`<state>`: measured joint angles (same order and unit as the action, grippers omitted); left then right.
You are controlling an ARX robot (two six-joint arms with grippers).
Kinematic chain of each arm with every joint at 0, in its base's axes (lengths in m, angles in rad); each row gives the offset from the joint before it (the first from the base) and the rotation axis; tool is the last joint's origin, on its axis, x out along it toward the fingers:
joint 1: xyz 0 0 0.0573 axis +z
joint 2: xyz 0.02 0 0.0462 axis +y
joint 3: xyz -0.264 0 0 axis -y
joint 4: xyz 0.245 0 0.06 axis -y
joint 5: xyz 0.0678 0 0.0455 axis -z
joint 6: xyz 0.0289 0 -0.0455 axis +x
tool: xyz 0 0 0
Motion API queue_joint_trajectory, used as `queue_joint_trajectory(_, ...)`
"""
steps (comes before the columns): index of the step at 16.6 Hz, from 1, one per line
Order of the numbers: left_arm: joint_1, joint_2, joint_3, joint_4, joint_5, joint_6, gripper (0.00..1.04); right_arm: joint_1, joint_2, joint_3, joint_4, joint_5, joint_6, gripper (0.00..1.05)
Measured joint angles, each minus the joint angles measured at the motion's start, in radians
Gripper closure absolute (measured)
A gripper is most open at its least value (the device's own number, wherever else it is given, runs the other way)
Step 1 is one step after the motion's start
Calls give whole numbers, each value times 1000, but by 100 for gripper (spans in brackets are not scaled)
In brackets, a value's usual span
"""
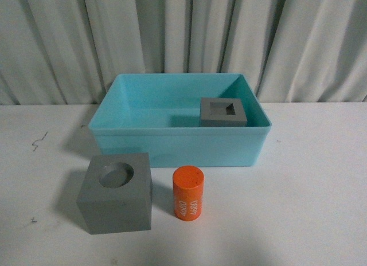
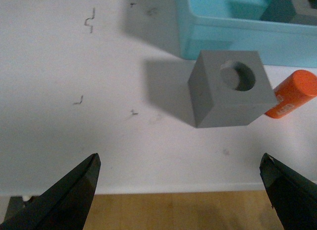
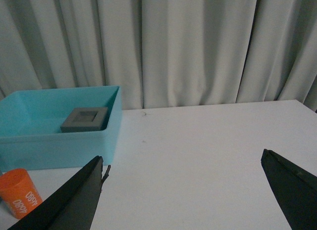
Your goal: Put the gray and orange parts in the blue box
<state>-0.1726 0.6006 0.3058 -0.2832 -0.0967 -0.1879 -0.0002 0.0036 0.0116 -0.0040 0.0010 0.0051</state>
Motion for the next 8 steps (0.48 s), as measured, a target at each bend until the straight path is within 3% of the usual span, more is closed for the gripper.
queue_joint_trajectory(5,-135,360,62,269,-69,-18,7,0,0,0,0,0,0,6)
queue_joint_trajectory(8,-154,682,162,510,-92,39,7,0,0,0,0,0,0,6)
